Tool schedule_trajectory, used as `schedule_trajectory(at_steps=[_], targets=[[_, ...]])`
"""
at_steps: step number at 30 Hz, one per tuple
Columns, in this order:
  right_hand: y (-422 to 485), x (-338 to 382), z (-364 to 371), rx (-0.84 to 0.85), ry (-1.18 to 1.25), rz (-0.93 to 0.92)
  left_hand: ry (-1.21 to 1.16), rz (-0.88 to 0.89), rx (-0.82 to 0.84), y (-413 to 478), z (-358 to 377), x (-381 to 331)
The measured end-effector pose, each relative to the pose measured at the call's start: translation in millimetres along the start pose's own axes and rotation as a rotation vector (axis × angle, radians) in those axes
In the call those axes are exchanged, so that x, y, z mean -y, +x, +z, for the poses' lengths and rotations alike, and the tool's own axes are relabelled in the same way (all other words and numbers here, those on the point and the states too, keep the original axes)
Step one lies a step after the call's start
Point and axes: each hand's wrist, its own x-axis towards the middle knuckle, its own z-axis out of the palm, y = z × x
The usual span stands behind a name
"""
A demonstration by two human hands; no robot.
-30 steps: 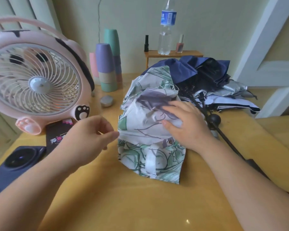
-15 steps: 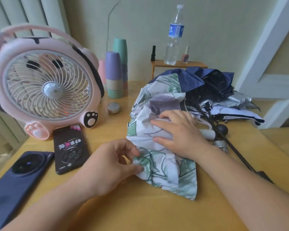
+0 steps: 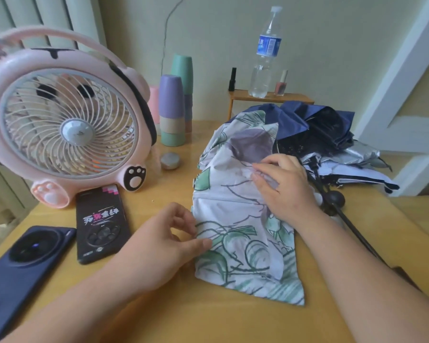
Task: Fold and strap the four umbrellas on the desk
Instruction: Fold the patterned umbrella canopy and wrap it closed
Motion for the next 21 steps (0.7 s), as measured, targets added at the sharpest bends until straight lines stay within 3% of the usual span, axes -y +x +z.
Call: schedule_trajectory(at_steps=[4,8,11,13,17,21], targets=[[1,8,-24,-0.105,0.0,0.009,-0.086,-0.072,-0.043,-2,8,-2],[-27,21,-67,-0.076,0.013,0.223,-0.002,-0.076,-0.049,-4,8,-5],[-64,36,-102,0.212,0.064,0.584,0.011,-0.128,0.005,-8,5,-7],[-92,50,-112,0.413,0.118,0.716,-0.018,-0.138,0.05,-11,4,-10],[-128,79,-115,0.45,0.241,0.708,-0.114,-0.182,0.101,-15,7,-15],[-157,97,-102,0.281,0.288,0.686,0.01,-0.159,-0.066,-14,10,-17]])
